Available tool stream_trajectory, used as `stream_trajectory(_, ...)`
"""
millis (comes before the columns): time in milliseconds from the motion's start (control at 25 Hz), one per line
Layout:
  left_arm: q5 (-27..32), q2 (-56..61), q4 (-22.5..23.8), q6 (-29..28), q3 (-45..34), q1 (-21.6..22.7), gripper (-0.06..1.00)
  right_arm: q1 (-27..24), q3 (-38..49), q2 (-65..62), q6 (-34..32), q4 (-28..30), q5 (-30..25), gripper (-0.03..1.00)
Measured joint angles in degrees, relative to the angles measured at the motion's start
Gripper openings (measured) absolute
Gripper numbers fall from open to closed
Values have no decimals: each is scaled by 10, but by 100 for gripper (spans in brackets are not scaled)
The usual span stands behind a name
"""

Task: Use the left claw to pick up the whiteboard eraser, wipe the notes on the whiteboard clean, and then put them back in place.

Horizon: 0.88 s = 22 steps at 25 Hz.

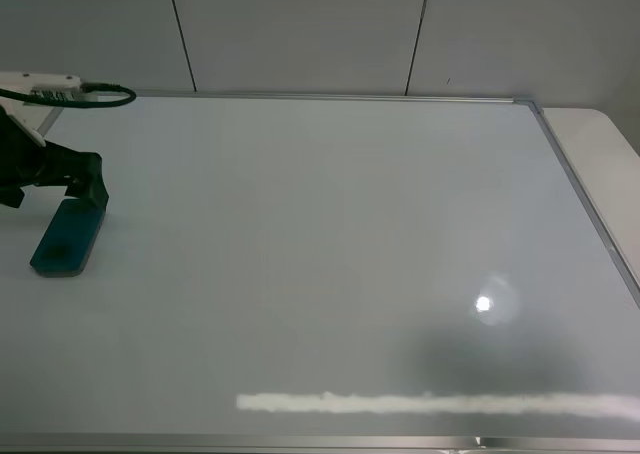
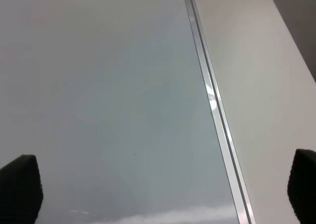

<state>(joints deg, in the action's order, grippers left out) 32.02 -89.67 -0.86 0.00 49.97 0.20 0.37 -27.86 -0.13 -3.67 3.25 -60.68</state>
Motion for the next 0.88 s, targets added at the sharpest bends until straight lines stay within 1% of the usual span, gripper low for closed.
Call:
stream_trajectory(120, -12, 91, 0, 0, 0, -9, 99, 0, 0, 0, 0, 0, 0, 99)
stream_trajectory(320, -33, 248, 2, 4, 0, -10, 99, 0, 0, 0, 0, 0, 0, 99)
stream_trajectory(560, -30, 404, 24, 8, 0, -10, 99, 0, 0, 0, 0, 0, 0, 99)
stream_trajectory(720, 6, 492, 45, 8, 0, -10, 99, 0, 0, 0, 0, 0, 0, 99)
stream_trajectory(880, 55, 560, 68, 4, 0, -10, 99, 0, 0, 0, 0, 0, 0, 99)
